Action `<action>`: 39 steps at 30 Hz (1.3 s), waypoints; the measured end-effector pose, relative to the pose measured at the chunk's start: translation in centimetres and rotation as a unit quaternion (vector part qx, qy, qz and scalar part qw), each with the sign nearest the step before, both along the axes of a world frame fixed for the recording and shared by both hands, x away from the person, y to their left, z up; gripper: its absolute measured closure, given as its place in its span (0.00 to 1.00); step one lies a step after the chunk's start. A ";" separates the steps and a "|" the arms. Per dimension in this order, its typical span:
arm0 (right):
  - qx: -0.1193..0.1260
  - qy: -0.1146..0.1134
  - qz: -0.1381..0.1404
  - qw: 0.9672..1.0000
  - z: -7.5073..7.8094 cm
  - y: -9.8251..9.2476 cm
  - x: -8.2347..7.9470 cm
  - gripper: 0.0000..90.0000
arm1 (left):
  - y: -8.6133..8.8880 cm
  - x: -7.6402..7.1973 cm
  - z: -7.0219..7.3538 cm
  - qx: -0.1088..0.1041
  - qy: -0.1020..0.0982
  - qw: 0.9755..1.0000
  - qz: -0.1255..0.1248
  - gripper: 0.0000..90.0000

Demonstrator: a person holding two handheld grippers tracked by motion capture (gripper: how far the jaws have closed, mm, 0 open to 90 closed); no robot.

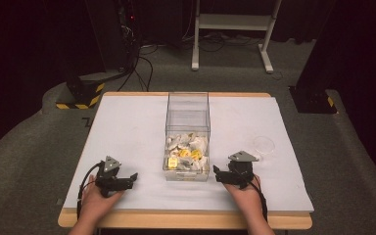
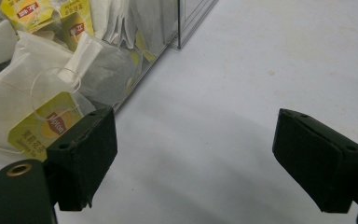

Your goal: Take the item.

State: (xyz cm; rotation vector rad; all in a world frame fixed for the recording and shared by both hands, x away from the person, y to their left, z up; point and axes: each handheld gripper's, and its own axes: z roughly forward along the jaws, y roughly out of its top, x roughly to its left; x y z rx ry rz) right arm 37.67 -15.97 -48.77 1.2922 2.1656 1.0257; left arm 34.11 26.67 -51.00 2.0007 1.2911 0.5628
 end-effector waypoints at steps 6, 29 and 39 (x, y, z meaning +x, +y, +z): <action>0.004 -0.015 0.007 1.000 0.4 0.0 -0.2 0.16 | 0.0 0.0 0.0 0.000 0.000 1.000 0.000 0.16; 0.034 -0.043 0.011 0.998 2.9 -0.3 -1.1 0.17 | 0.0 0.0 0.0 0.000 0.000 1.000 0.000 0.16; 0.029 -0.062 0.018 0.997 4.1 -0.1 -1.1 0.18 | 0.0 0.0 0.0 0.000 0.000 1.000 0.000 0.16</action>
